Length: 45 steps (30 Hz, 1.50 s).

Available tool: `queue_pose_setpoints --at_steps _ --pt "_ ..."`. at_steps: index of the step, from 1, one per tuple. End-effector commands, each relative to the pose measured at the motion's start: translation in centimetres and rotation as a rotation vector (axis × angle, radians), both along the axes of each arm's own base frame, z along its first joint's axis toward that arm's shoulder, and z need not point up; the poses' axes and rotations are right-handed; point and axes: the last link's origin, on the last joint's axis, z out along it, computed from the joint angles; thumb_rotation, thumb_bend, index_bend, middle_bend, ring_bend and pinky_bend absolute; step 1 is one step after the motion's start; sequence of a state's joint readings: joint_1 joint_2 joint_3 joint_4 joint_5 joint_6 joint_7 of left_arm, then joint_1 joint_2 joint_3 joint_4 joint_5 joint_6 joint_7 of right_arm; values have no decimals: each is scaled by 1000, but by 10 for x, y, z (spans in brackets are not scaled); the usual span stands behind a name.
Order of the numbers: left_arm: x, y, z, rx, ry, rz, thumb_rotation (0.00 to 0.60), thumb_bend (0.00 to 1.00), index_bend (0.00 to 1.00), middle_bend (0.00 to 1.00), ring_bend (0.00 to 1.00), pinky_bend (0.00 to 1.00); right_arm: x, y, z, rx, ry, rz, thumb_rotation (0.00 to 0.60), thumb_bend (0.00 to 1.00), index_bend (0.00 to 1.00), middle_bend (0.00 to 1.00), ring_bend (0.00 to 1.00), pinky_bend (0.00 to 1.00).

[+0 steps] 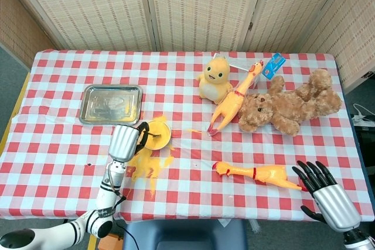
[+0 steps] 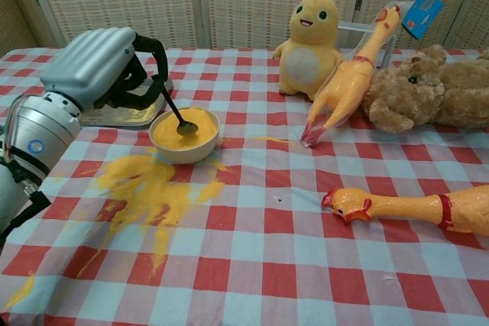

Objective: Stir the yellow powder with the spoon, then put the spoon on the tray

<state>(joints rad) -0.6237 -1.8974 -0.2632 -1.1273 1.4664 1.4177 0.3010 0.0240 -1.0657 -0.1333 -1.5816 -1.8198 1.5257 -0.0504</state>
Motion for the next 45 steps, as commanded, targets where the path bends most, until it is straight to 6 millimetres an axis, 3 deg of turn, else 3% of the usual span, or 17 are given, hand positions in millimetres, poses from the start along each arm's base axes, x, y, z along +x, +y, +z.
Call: queue_pose_setpoints --at_steps 1,22,34,40,45 --pt "1 4 2 18 -2 -6 600 754 780 1000 1000 1000 0 0 0 -1 0 -1 600 77 0 0 0 0" --pt "-3 9 1 55 43 -47 600 756 781 1000 1000 1000 1 2 0 8 -6 3 600 76 0 0 0 0" --pt "-6 -8 -2 -37 -2 -26 600 750 784 1000 1000 1000 2 5 3 -6 -9 13 600 77 0 0 0 0" --pt "4 -16 5 -61 -51 -36 600 748 784 1000 1000 1000 3 6 4 -6 -12 17 600 76 0 0 0 0" --pt "12 -10 12 -30 -49 -53 600 748 784 1000 1000 1000 2 6 4 -2 -14 15 600 76 0 0 0 0"
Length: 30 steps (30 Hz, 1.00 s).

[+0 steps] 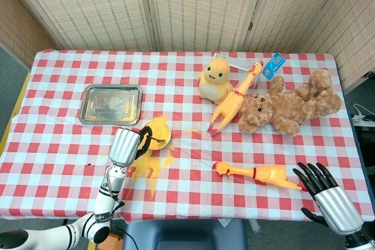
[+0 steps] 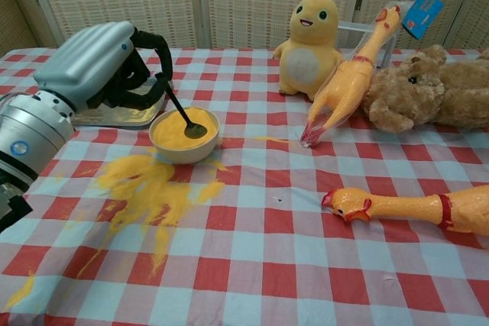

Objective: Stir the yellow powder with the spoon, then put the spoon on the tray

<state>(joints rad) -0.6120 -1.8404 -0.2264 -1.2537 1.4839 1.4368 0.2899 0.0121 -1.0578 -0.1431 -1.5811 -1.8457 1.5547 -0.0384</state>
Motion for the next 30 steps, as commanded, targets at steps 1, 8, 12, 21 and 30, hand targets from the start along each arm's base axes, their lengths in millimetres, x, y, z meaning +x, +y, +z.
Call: queue_pose_setpoints --at_steps 1,8,12,21,30 --pt "3 7 4 22 7 -8 600 748 784 1000 1000 1000 0 0 0 1 0 -1 600 77 0 0 0 0" --pt "-9 27 -3 67 77 4 600 748 784 1000 1000 1000 -2 -3 -3 15 6 -12 600 76 0 0 0 0" --pt "-14 30 -4 93 105 -11 600 747 784 1000 1000 1000 -2 -4 -4 17 8 -13 600 76 0 0 0 0" --pt "-15 24 -14 87 138 -42 600 749 785 1000 1000 1000 -2 -5 -1 -18 21 -15 600 77 0 0 0 0" --pt "-16 10 -14 21 157 23 600 751 786 1000 1000 1000 -1 -3 0 -24 12 -10 600 77 0 0 0 0"
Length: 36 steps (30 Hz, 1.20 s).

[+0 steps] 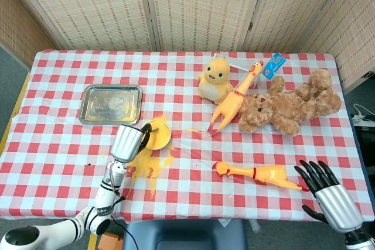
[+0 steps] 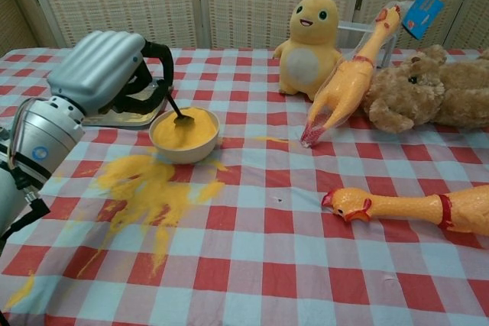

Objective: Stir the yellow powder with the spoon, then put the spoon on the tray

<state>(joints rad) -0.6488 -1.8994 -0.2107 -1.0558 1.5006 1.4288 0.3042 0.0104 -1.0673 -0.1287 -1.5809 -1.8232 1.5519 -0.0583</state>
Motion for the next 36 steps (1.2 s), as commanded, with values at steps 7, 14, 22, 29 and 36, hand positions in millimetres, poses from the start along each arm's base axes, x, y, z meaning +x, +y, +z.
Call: queue_pose_setpoints --at_steps 7,14,22,29,36 --pt "3 -15 9 -89 -27 64 600 751 786 1000 1000 1000 1 2 1 -1 -3 7 600 76 0 0 0 0" --pt "8 -22 13 -134 -53 79 600 751 786 1000 1000 1000 1 2 1 -2 -4 7 600 76 0 0 0 0" --pt "18 -23 19 -113 -134 24 600 752 786 1000 1000 1000 0 2 0 4 -5 6 600 77 0 0 0 0" --pt "27 -33 18 -138 -162 -11 600 750 786 1000 1000 1000 0 1 -1 7 -2 5 600 77 0 0 0 0" --pt "23 -30 12 -149 -118 26 600 752 786 1000 1000 1000 0 2 1 3 -6 6 600 76 0 0 0 0"
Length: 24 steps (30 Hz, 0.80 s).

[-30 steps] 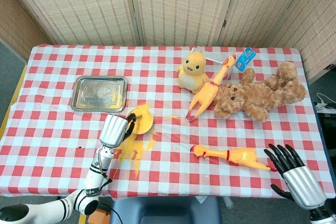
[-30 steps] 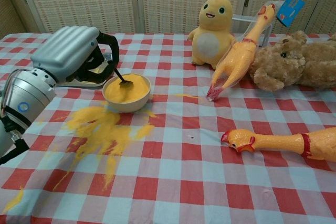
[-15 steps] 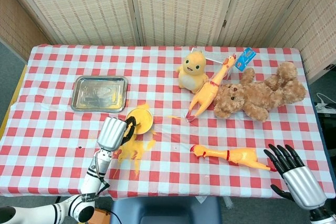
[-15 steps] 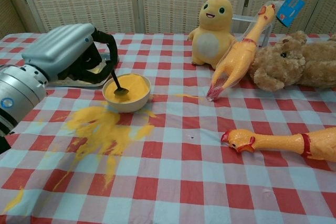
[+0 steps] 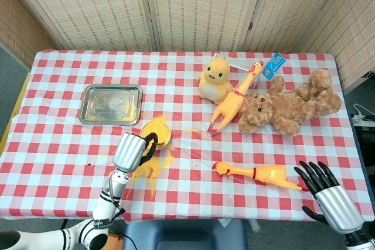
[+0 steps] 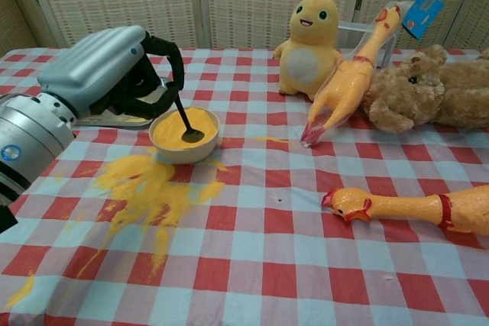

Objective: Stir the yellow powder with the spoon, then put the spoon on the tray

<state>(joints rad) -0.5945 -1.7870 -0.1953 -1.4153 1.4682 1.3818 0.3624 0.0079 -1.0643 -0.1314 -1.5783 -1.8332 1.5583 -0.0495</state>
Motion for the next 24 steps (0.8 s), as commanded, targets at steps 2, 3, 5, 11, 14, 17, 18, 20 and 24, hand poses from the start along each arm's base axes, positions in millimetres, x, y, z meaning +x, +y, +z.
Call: queue_pose_setpoints --at_steps 2,3,5,11,14,17,18,20,24 --pt "-4 6 -2 7 19 20 600 751 786 1000 1000 1000 0 0 0 -1 -1 1 600 76 0 0 0 0" --pt "-4 7 -2 7 19 25 600 751 786 1000 1000 1000 0 0 0 -1 -1 1 600 76 0 0 0 0" --pt "-6 10 -2 11 24 33 600 752 785 1000 1000 1000 0 0 0 0 1 0 600 77 0 0 0 0" --pt "-10 19 -2 22 35 46 600 752 786 1000 1000 1000 -1 -1 -2 7 3 -4 600 77 0 0 0 0" --pt "-13 26 0 60 59 34 600 753 786 1000 1000 1000 0 -1 -2 15 -2 -6 600 77 0 0 0 0" --pt "-16 34 2 90 65 36 600 754 785 1000 1000 1000 0 -1 -1 13 -1 -5 600 77 0 0 0 0" --pt "-16 37 4 101 65 34 600 754 786 1000 1000 1000 -1 -1 -1 14 -1 -6 600 77 0 0 0 0" --pt "-18 41 6 127 67 27 600 752 786 1000 1000 1000 -1 -2 -1 15 0 -8 600 77 0 0 0 0" --pt "-19 45 8 155 55 16 600 751 786 1000 1000 1000 -1 -2 -2 18 0 -9 600 77 0 0 0 0"
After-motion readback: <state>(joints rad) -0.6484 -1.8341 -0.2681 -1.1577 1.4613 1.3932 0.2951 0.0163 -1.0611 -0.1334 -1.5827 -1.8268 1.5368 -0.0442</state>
